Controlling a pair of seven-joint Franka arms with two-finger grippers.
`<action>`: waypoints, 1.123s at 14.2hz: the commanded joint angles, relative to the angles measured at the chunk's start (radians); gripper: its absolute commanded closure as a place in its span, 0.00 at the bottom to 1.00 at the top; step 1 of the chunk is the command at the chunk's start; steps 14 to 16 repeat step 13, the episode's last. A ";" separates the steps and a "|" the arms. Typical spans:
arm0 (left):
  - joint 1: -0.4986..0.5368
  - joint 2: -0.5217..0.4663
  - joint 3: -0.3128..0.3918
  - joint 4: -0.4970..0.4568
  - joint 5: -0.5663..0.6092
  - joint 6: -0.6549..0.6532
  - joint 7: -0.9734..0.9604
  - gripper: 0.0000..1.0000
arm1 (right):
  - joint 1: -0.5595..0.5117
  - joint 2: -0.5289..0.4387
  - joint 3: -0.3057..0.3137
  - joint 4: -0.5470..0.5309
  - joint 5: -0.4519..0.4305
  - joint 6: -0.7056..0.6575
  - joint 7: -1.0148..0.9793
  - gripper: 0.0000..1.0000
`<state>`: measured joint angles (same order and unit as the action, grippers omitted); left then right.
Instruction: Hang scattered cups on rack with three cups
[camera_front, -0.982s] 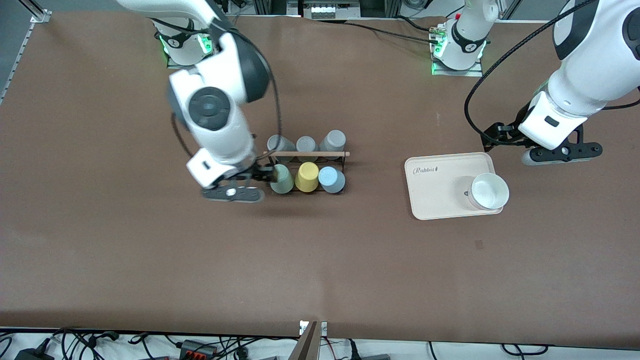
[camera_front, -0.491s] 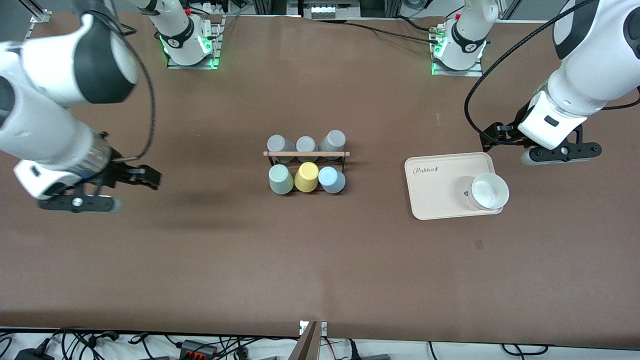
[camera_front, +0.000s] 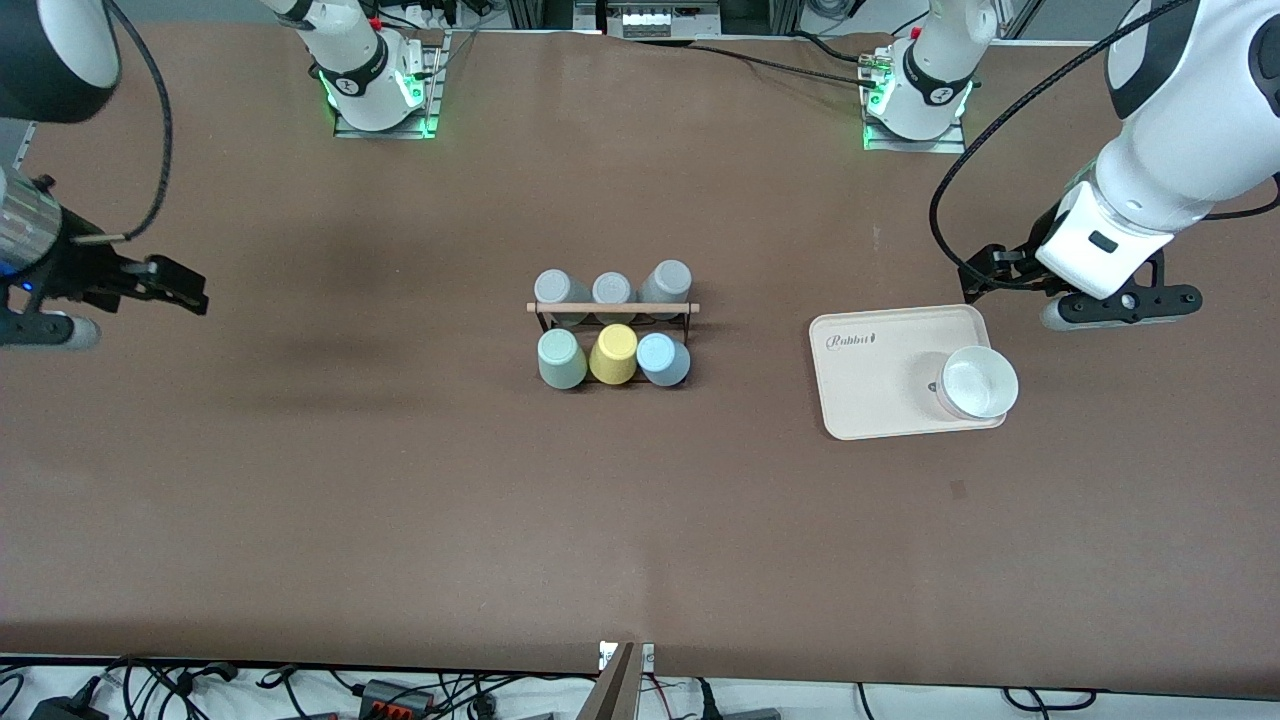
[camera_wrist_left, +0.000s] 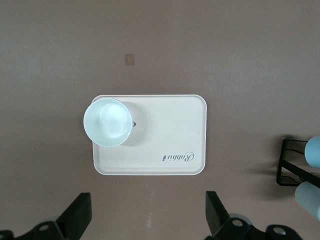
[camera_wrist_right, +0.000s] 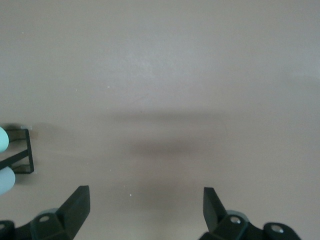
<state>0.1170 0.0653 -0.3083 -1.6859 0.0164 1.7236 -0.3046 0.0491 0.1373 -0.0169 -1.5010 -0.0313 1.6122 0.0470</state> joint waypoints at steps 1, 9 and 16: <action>-0.002 -0.013 0.006 -0.003 -0.024 0.002 0.024 0.00 | -0.012 -0.154 0.012 -0.195 0.018 0.083 -0.016 0.00; -0.003 -0.013 0.006 -0.002 -0.024 0.002 0.024 0.00 | -0.038 -0.171 0.009 -0.234 0.021 0.107 0.007 0.00; -0.005 -0.005 0.006 0.011 -0.024 0.002 0.024 0.00 | -0.035 -0.159 0.011 -0.194 0.014 0.107 -0.012 0.00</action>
